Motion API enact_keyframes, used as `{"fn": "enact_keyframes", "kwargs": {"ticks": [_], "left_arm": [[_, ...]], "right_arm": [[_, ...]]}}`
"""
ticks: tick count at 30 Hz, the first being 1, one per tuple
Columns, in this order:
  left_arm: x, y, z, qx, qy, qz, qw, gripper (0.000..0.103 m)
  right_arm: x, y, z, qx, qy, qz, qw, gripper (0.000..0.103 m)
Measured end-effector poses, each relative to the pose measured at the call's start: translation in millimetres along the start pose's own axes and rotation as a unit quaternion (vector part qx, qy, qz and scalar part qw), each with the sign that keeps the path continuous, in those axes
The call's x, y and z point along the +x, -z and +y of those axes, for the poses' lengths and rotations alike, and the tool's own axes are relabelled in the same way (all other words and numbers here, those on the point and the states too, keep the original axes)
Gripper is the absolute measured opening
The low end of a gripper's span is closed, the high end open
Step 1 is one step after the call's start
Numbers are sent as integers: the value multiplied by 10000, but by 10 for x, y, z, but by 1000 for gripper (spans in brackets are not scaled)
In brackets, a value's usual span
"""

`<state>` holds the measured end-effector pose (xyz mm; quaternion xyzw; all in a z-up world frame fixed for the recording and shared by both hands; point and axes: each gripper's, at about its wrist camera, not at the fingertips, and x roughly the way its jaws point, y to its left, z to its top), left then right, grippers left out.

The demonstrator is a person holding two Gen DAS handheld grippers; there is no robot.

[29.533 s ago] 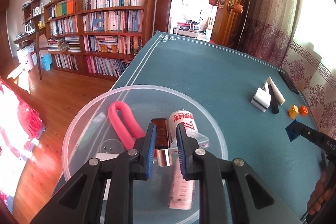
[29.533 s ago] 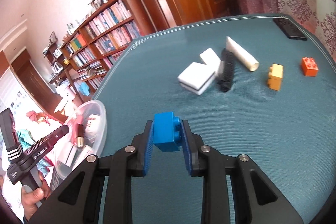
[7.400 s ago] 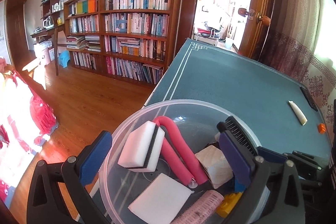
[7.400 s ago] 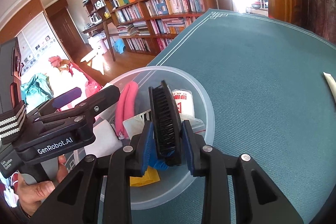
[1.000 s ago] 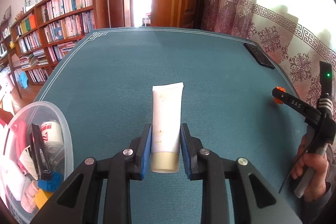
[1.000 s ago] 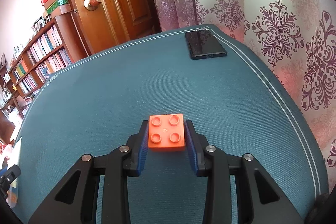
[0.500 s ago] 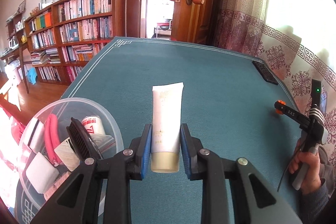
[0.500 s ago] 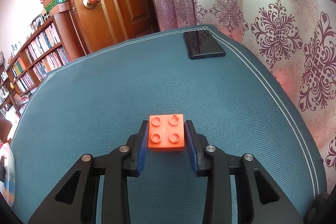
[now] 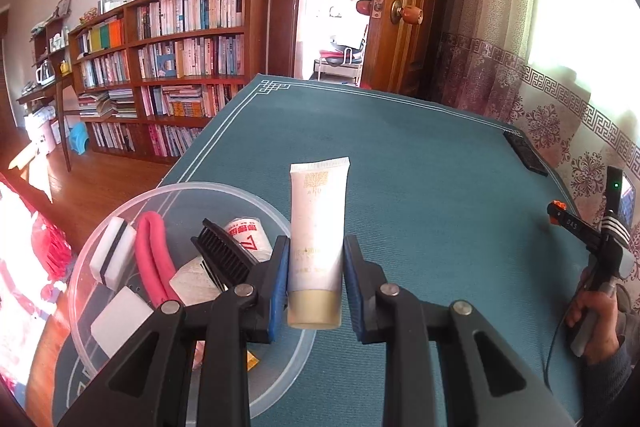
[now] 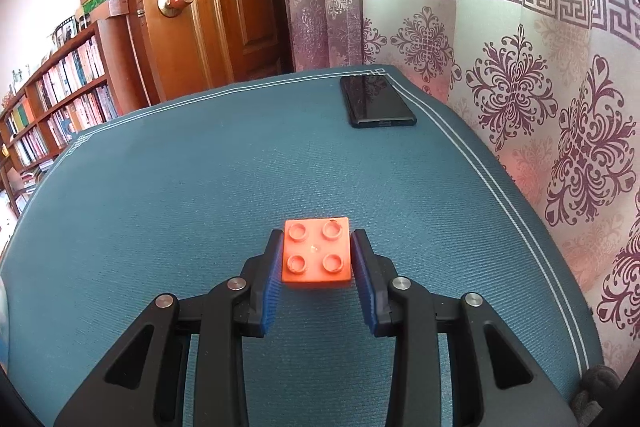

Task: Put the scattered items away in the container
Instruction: 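Carry the cream tube and orange brick over the clear bowl with both grippers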

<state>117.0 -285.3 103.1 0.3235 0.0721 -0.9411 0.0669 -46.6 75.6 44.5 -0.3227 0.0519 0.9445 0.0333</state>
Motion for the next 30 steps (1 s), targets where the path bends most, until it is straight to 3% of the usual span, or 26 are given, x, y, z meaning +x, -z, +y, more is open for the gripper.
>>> {"fn": "enact_keyframes", "kwargs": {"ticks": [7,12,20,30], "left_arm": [[-15,-10,216,-33,-70,21,10000,29],[-11,-22,346,-71,-107,15,9999,29],[33,-26,507,-153,-72,47,9998,29],[40,-49,731,-205,-31,100,9997,29]], "right_arm": [[-14,30,75,-61,132,126,9998,36],[-122,152,290,-214,-250,334,9989,36],[-467,272,774,-470,-985,303,9936,36],[-741,383,1452,-635,-2068,447,9753,36]]}}
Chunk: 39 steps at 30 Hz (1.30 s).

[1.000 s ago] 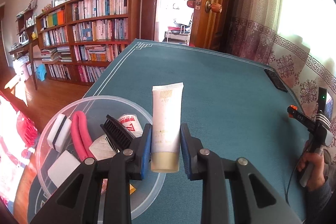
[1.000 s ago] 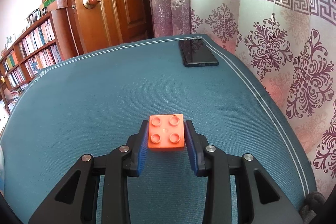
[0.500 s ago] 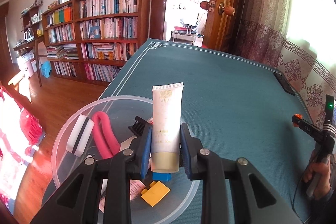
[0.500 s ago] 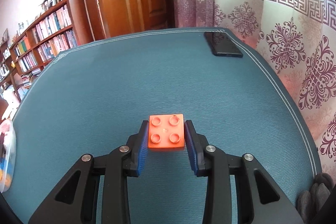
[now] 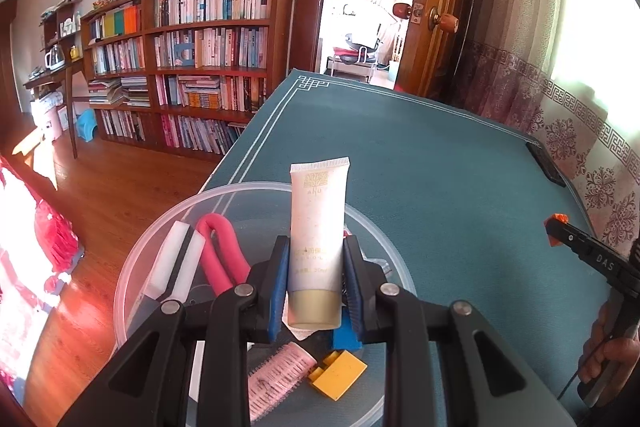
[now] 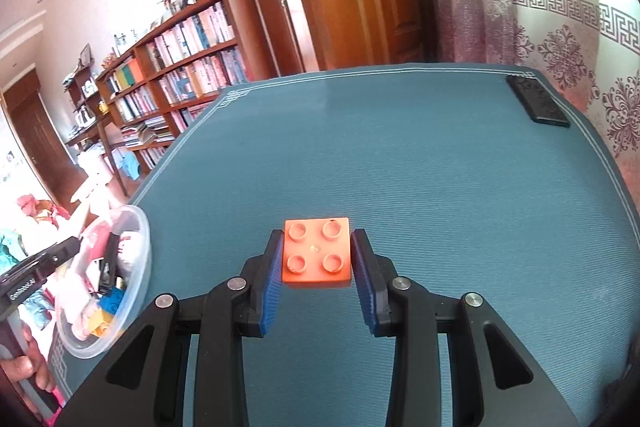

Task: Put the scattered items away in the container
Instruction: 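Carry the cream tube and orange brick over the clear bowl with both grippers, then open both grippers to drop the tube and brick into the bowl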

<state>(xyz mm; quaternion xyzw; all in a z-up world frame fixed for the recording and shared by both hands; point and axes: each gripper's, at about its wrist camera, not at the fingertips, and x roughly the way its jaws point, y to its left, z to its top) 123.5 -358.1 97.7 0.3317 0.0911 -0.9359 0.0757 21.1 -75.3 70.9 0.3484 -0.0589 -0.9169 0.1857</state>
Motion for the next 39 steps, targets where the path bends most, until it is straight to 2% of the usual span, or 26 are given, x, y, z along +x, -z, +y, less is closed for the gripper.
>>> {"fn": "enact_keyframes", "kwargs": {"ticks": [10,17,29,35,39], "left_arm": [[52,28,269,-167,-78,130,9997,30],[76,62,376,-269,-94,184,9994,30],[108,117,508,-303,-24,308,9991,30],[206,151,557,-331,347,524,9975,30],[242,153,601,-392,440,621,9963,30]], "right_arm": [[51,27,742,-238,-1047,224,9940,36],[79,114,1234,-580,-1523,357,9860,36],[236,354,1781,-976,-2025,807,9711,36],[326,477,1937,-1100,-2153,1024,9649,36],[378,523,1995,-1157,-2144,1100,9636,36]]}}
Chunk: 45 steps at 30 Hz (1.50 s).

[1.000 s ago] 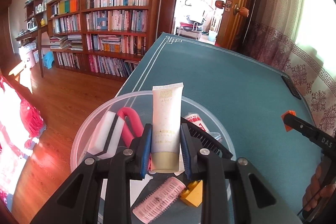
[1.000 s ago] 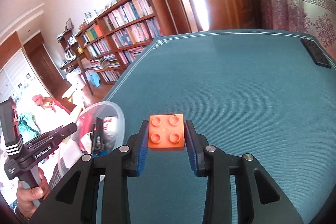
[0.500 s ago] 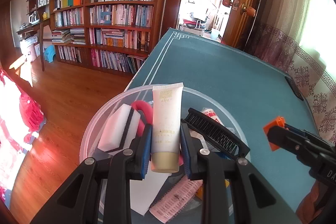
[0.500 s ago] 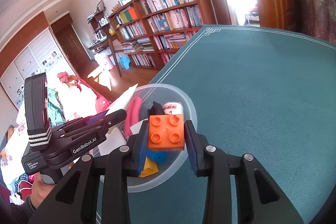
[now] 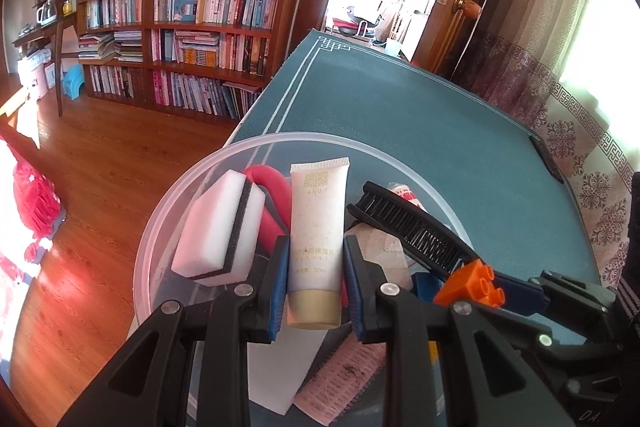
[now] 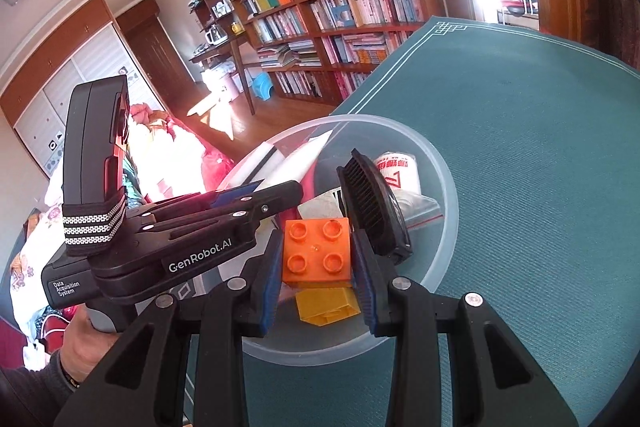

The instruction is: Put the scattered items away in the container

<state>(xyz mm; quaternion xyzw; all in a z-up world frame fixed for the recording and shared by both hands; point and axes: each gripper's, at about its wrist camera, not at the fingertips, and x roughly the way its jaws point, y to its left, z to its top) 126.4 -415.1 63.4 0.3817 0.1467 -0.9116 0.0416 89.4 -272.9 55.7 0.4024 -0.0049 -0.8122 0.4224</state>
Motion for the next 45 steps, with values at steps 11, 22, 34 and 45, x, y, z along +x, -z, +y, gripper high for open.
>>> {"fn": "enact_keyframes", "kwargs": {"ticks": [11,22,34,45], "left_arm": [[-220,-46,-15,125,-37,-323,9994,79],[-346,28,50,120,-464,-503,9976,87],[-504,120,19,199,-781,-780,9937,103],[-714,167,-165,580,-1231,-1188,9835,103]], "right_arm": [[110,30,2,-23,97,106,9999,36],[139,3,-26,26,123,167,9998,37],[-72,75,-17,105,180,10,9998,51],[-438,203,-14,167,506,-374,9979,54]]}}
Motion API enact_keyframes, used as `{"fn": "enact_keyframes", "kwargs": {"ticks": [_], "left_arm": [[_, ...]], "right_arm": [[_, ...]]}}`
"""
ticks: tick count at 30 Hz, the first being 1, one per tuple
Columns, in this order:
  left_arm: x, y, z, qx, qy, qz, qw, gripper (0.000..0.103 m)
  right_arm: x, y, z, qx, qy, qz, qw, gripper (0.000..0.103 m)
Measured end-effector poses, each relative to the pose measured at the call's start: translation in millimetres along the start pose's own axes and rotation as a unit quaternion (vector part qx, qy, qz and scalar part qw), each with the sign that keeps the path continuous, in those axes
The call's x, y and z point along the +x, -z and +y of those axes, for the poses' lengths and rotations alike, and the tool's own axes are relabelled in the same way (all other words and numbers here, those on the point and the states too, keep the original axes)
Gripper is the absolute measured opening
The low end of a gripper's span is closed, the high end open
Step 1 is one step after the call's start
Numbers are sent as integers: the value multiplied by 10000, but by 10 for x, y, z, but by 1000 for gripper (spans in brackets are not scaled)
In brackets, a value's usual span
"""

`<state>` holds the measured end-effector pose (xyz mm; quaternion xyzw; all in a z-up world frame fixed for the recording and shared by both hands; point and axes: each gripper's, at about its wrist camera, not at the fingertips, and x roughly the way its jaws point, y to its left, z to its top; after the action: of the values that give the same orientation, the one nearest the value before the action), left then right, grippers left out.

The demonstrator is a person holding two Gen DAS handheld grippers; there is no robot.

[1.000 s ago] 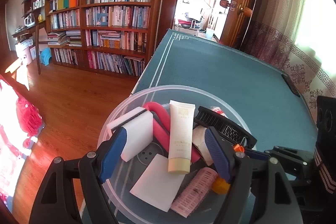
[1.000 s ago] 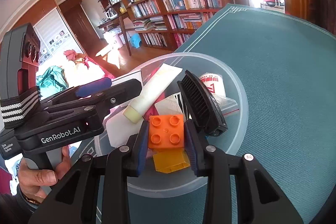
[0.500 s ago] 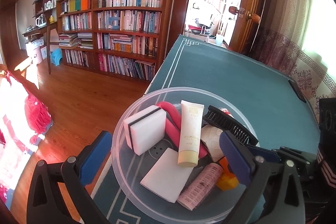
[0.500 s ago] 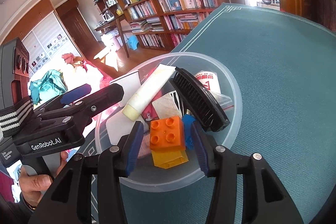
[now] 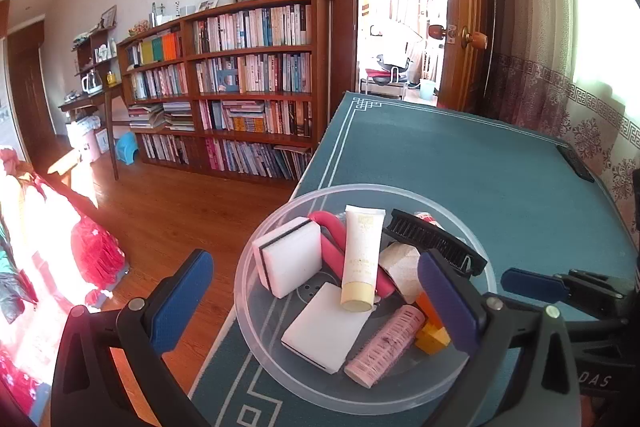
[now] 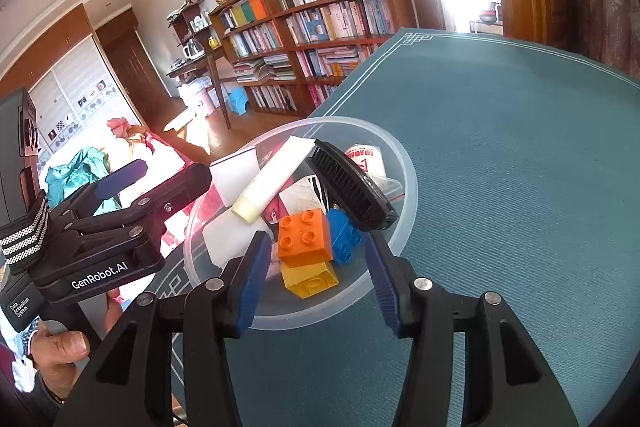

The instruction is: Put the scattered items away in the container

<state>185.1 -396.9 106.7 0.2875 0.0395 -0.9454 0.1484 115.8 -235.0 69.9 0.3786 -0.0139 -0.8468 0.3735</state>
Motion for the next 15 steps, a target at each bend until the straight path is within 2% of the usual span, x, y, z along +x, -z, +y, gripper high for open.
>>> {"fn": "enact_keyframes", "kwargs": {"ticks": [6,7,11,15], "left_arm": [[-237,-29,-102,209,-514,-370,9978,103],[-280,-16,-127,255,-616,-430,9969,103],[-403,50,-182,382,-851,-489,9944,103],[-552,152,-211,468,-1054,-564,9917,103]], "right_arm": [[-380,71,67,-34,185,-541,9984,57],[-441,92,88,-56,225,-628,9978,60],[-706,190,140,-116,394,-1060,9935,84],[-881,279,227,-152,632,-1254,9900,85]]}}
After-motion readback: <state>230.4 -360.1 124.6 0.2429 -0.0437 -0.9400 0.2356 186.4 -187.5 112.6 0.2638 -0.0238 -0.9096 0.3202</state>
